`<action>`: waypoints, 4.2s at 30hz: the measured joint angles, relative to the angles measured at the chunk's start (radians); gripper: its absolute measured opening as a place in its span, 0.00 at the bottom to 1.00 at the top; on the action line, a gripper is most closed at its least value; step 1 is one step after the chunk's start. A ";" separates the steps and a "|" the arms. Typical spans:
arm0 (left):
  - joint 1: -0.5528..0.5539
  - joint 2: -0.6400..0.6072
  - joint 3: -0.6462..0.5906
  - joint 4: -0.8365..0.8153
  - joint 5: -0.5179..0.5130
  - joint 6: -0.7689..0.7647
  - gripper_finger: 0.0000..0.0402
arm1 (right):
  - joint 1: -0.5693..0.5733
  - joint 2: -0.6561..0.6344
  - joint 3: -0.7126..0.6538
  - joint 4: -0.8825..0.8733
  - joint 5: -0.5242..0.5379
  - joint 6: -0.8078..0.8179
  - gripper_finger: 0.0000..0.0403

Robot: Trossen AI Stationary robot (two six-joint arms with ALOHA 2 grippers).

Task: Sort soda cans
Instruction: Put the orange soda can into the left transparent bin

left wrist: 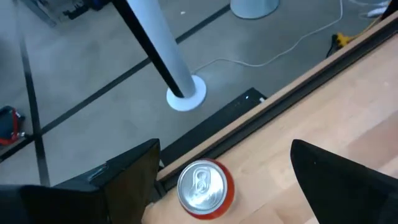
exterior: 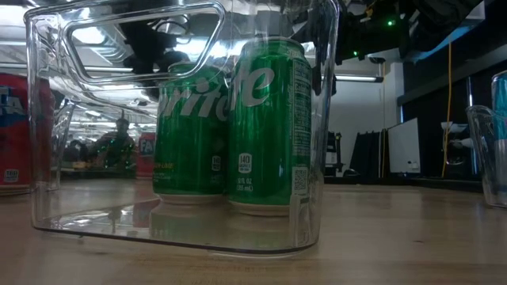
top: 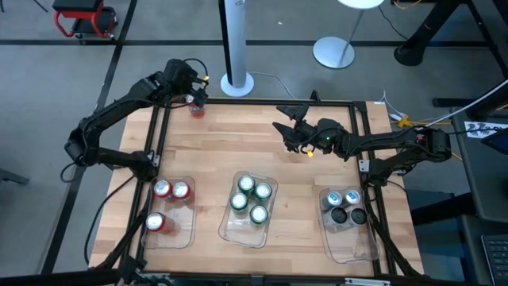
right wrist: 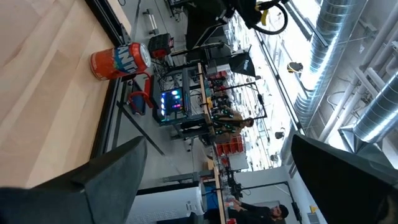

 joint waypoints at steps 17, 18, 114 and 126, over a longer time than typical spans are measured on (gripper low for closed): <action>0.058 0.150 -0.008 -0.057 0.003 -0.060 0.86 | 0.000 0.000 0.000 0.000 0.000 0.000 0.99; 0.061 0.162 -0.008 -0.060 0.004 -0.062 0.86 | 0.000 0.000 0.000 0.000 0.000 0.000 0.99; -0.340 -0.098 0.041 -0.409 0.170 -0.285 0.74 | 0.000 0.000 0.000 0.002 0.000 -0.001 0.99; -0.757 -0.109 0.083 -0.510 0.169 -0.582 0.74 | 0.000 0.000 0.000 0.002 0.000 -0.001 0.99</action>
